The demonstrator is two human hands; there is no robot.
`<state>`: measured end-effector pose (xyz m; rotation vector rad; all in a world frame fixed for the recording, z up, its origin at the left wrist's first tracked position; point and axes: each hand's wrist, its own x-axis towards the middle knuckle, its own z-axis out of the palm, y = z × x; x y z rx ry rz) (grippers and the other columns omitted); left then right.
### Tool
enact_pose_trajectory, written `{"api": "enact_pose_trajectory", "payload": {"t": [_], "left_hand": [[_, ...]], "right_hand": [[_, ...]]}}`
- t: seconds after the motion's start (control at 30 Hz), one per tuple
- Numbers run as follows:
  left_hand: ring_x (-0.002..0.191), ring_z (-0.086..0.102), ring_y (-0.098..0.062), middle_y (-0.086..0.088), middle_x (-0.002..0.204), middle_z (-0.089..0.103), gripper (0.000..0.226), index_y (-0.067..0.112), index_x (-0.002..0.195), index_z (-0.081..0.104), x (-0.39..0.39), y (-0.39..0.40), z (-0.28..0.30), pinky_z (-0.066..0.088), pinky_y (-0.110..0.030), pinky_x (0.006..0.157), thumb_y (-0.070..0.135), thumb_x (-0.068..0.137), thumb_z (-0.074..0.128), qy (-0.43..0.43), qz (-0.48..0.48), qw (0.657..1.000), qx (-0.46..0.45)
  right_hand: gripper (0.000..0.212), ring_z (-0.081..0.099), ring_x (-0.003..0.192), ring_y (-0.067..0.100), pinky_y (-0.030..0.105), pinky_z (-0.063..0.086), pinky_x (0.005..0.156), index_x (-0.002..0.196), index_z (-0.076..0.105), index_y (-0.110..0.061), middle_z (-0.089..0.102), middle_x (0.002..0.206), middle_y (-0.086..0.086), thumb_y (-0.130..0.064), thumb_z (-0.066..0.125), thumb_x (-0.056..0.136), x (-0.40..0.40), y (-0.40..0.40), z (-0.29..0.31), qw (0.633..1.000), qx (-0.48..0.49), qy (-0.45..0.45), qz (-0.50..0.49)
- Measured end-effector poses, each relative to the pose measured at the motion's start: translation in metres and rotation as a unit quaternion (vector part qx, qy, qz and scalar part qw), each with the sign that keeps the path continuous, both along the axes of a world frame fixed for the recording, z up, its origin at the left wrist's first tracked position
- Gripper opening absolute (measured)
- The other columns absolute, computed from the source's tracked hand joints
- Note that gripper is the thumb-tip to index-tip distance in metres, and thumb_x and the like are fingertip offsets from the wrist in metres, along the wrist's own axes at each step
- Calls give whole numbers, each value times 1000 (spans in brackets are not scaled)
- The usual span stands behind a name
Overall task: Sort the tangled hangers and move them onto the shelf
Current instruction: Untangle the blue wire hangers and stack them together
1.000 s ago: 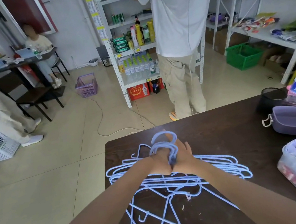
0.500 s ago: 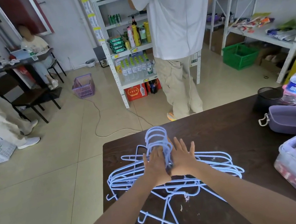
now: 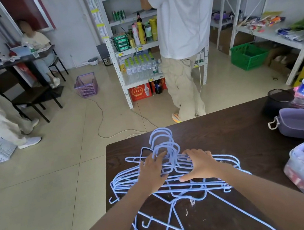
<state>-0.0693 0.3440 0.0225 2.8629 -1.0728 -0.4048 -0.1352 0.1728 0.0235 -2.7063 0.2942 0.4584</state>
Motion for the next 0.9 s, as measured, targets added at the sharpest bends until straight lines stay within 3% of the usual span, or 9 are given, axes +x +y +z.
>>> {"api": "enact_pose_trajectory", "payload": {"t": [0.1, 0.2, 0.3, 0.37, 0.43, 0.6, 0.73, 0.83, 0.9], "left_hand": [[121, 47, -26, -6, 140, 41, 49, 14, 136, 40, -7, -13, -1, 40, -36, 103, 18, 88, 53, -16, 13, 996, -84], [109, 54, -28, -8, 127, 49, 44, 14, 128, 49, -4, -13, -2, 50, -38, 93, 15, 85, 57, 11, 29, 991, -133], [113, 53, -28, -9, 129, 47, 47, 16, 130, 46, 0, -9, 0, 52, -38, 92, 11, 85, 57, 39, 38, 987, -152], [120, 47, -27, -10, 135, 43, 50, 15, 136, 39, 2, -7, 1, 49, -35, 97, 11, 88, 54, 37, 48, 989, -135], [124, 42, -27, -10, 139, 39, 54, 14, 140, 33, 4, -7, 3, 44, -33, 100, 12, 90, 54, 34, 59, 990, -123], [127, 41, -26, -11, 140, 36, 59, 14, 141, 31, 6, -8, 2, 45, -33, 102, 13, 88, 58, 33, 73, 990, -120], [127, 40, -26, -11, 141, 36, 65, 16, 141, 30, 5, -8, 0, 44, -32, 99, 9, 84, 61, 23, 61, 987, -149], [122, 40, -27, -9, 140, 35, 63, 17, 139, 33, -3, -6, -6, 43, -32, 96, 5, 83, 58, 13, 33, 986, -160], [119, 45, -29, -12, 136, 41, 59, 13, 135, 41, -9, -4, -12, 48, -34, 93, 5, 80, 60, -7, 25, 983, -179]], "right_hand": [[63, 52, 109, 21, 39, 35, 100, 116, 53, -16, 57, 109, -1, -54, 70, 68, 5, -8, 7, 989, 144, 25, -33], [17, 54, 88, 13, 26, 40, 81, 93, 65, -14, 61, 91, -1, -28, 65, 85, 6, -15, 12, 940, 327, -6, -93], [21, 56, 84, 12, 24, 42, 77, 102, 70, -9, 67, 92, 6, -16, 52, 94, 10, -15, 9, 940, 297, -71, -154], [27, 55, 85, 16, 19, 43, 64, 109, 68, -2, 68, 100, 15, -16, 50, 95, 13, -12, 7, 949, 258, -82, -163], [28, 55, 81, 18, 21, 40, 58, 107, 68, -2, 67, 93, 17, -18, 49, 96, 17, -10, 6, 956, 233, -82, -160], [29, 52, 79, 17, 26, 37, 72, 101, 68, -4, 55, 70, -3, -21, 45, 97, 23, -8, 1, 964, 196, -96, -155], [24, 48, 64, 10, 27, 36, 70, 86, 64, -14, 51, 66, -9, -22, 43, 97, 27, -11, 0, 963, 192, -98, -161], [25, 48, 62, 7, 28, 39, 67, 88, 64, -12, 59, 76, -2, -21, 43, 97, 26, -16, -2, 964, 200, -83, -156], [29, 57, 74, 16, 34, 45, 75, 99, 66, -4, 64, 91, 8, -19, 42, 98, 25, -16, -3, 965, 198, -80, -152]]}}
